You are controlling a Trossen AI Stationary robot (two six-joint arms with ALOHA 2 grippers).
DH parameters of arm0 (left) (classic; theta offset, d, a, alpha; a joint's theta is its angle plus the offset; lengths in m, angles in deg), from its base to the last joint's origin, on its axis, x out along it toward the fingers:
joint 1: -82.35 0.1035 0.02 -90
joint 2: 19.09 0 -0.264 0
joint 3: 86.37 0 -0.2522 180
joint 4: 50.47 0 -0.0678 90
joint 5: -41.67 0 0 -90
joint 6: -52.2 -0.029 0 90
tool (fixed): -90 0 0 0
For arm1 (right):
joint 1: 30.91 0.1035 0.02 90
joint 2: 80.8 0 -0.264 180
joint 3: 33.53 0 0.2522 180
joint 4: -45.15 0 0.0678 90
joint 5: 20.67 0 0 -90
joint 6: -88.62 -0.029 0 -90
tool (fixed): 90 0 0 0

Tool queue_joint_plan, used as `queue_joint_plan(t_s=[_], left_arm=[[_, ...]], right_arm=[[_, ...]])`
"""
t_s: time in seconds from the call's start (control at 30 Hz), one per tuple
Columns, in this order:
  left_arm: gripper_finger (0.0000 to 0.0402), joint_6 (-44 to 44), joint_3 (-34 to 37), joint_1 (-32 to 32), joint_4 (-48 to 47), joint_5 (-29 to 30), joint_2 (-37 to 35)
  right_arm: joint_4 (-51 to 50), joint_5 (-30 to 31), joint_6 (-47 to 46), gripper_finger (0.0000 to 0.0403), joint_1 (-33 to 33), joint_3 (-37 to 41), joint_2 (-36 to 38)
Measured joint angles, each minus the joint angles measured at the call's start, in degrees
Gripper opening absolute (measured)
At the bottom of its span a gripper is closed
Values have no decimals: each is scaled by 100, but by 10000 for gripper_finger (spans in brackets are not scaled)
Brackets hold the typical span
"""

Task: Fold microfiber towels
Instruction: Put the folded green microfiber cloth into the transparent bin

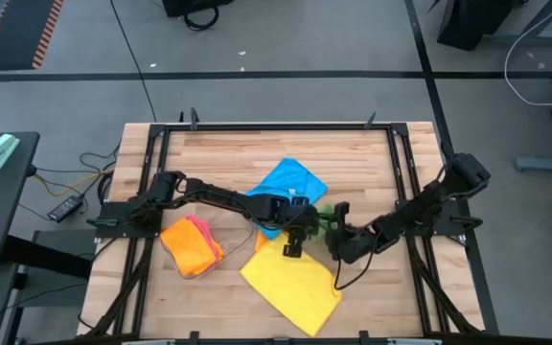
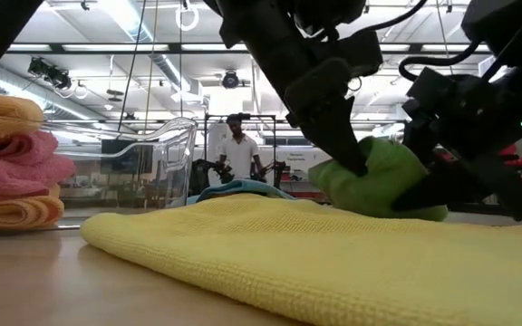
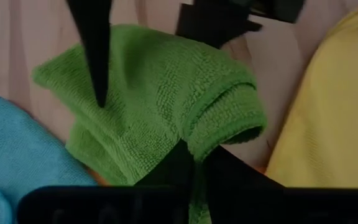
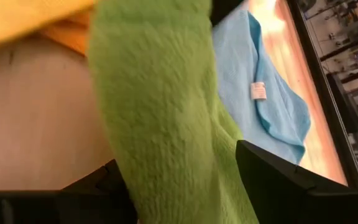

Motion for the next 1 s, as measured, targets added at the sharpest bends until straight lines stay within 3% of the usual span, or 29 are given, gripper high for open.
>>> queue_joint_plan(t_s=[0.13,0.3,0.43,0.53,0.8,1.0], left_arm=[[44,-24,0,-51,-41,-2,0],[63,71,7,-89,29,357,-32],[115,5,7,-125,6,625,-171],[165,47,1,-156,29,648,-280],[293,418,2,-125,41,647,-317],[335,491,2,-13,85,327,-469]], right_arm=[[14,-126,139,226,-44,0,32],[-29,-202,49,143,-68,0,70],[-110,-386,-222,65,-143,0,147],[-266,-623,-422,29,-256,0,367],[-797,-1412,-882,18,-616,-2,1046],[-1205,-1897,-1355,18,-761,0,1367]])
